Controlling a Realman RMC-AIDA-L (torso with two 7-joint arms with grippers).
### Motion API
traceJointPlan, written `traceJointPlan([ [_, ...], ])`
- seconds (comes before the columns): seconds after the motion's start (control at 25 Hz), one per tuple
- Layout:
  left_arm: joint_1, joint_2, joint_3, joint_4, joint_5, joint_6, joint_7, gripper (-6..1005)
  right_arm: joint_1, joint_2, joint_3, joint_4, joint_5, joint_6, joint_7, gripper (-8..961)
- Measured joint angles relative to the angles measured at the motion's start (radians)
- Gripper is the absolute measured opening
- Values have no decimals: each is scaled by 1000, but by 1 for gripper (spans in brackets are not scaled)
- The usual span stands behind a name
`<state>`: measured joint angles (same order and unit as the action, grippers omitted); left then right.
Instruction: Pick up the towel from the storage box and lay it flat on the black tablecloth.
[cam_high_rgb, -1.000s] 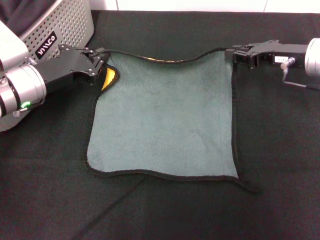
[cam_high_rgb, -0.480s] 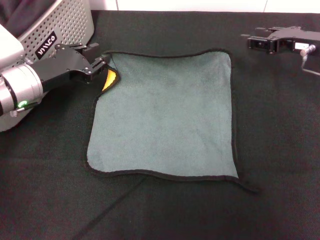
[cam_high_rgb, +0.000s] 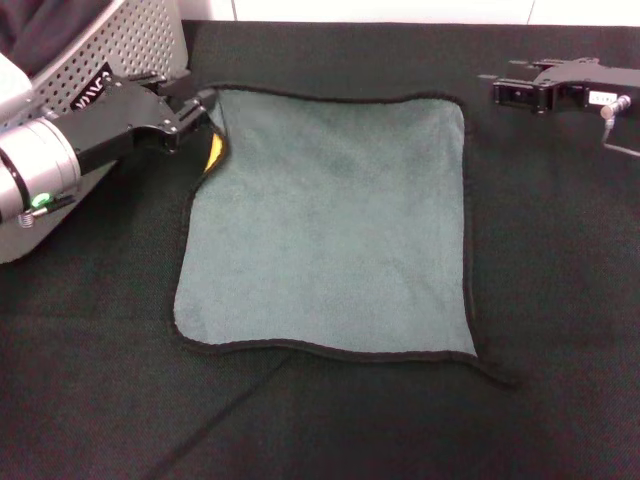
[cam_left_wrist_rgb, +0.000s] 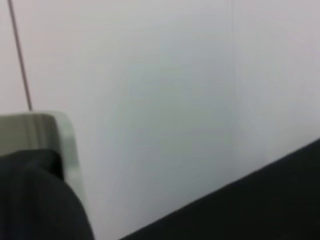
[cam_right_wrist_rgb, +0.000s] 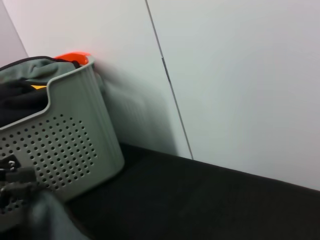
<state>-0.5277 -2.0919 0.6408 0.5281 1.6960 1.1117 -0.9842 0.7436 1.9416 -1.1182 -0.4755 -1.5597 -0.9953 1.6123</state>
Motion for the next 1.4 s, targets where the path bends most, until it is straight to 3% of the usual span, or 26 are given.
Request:
traceJointPlan([
  [0.52, 2, 2, 4, -8, -22, 32, -19, 362, -12, 0, 0, -1, 5, -37, -1, 554],
  [0.8, 9, 12, 5, 0, 39, 236, -99, 366, -39, -12, -1, -34, -1, -230, -53, 554],
  [0.92, 23, 40, 5, 0, 53, 407, -130, 367, -68, -15, -4, -71, -2, -378, -90, 554],
  [1.0, 39, 78, 4, 0, 54, 586, -131, 368, -99, -12, -4, -123, -2, -530, -104, 554],
  [1.08, 56, 117, 2, 1, 47, 765, -130, 385, -137, 15, -2, -198, 1, -679, -108, 554],
  [1.16, 74, 146, 14, 6, 18, 888, -145, 418, -177, 55, -6, -276, 2, -758, -114, 554],
  [1.2, 98, 163, 55, 30, -17, 949, -177, 435, -200, 72, -22, -315, 3, -777, -120, 554],
  [1.28, 144, 178, 146, 88, -82, 970, -226, 468, -226, 84, -112, -350, 63, -768, -148, 554],
  [1.4, 224, 202, 288, 161, -202, 961, -258, 517, -229, 85, -258, -349, 174, -730, -206, 554],
])
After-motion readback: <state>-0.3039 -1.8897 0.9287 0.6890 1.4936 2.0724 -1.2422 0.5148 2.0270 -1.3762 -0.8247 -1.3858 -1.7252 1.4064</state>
